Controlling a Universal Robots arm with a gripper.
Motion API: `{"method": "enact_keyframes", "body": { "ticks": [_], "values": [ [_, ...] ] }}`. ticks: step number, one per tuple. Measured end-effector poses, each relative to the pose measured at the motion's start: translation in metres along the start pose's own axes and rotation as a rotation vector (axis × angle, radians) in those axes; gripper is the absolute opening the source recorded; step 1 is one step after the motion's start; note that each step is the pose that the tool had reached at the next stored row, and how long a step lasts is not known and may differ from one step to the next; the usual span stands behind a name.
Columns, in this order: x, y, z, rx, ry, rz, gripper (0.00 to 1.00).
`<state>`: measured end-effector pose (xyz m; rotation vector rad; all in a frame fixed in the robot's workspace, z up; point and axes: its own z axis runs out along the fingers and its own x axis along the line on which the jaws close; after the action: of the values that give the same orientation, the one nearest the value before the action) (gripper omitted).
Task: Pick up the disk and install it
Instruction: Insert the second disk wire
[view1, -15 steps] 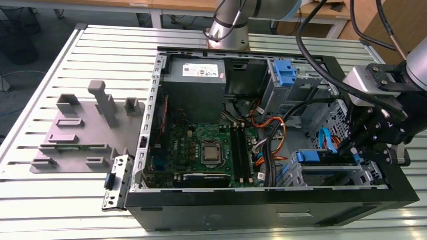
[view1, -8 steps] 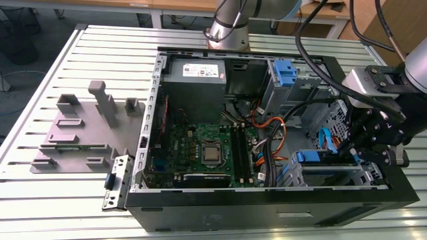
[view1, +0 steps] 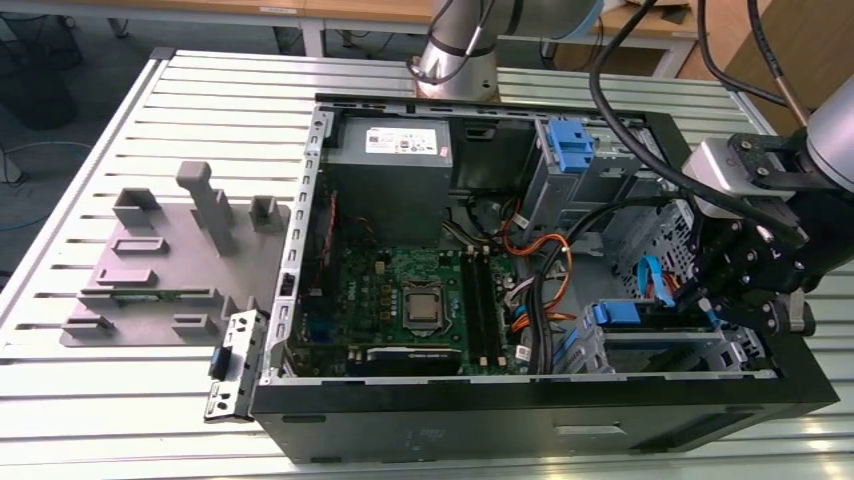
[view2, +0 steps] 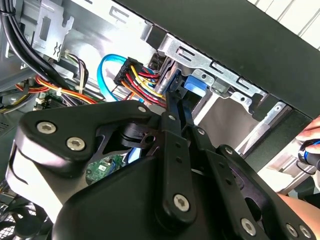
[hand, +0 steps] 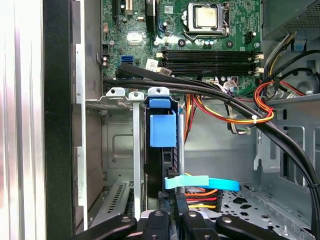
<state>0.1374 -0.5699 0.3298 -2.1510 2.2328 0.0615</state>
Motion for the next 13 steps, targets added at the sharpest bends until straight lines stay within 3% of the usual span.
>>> {"method": "enact_keyframes", "body": {
  "ticks": [13],
  "values": [
    [0.0001, 0.0000, 0.0030, -0.0001, -0.0014, 0.000, 0.17]
  ]
}}
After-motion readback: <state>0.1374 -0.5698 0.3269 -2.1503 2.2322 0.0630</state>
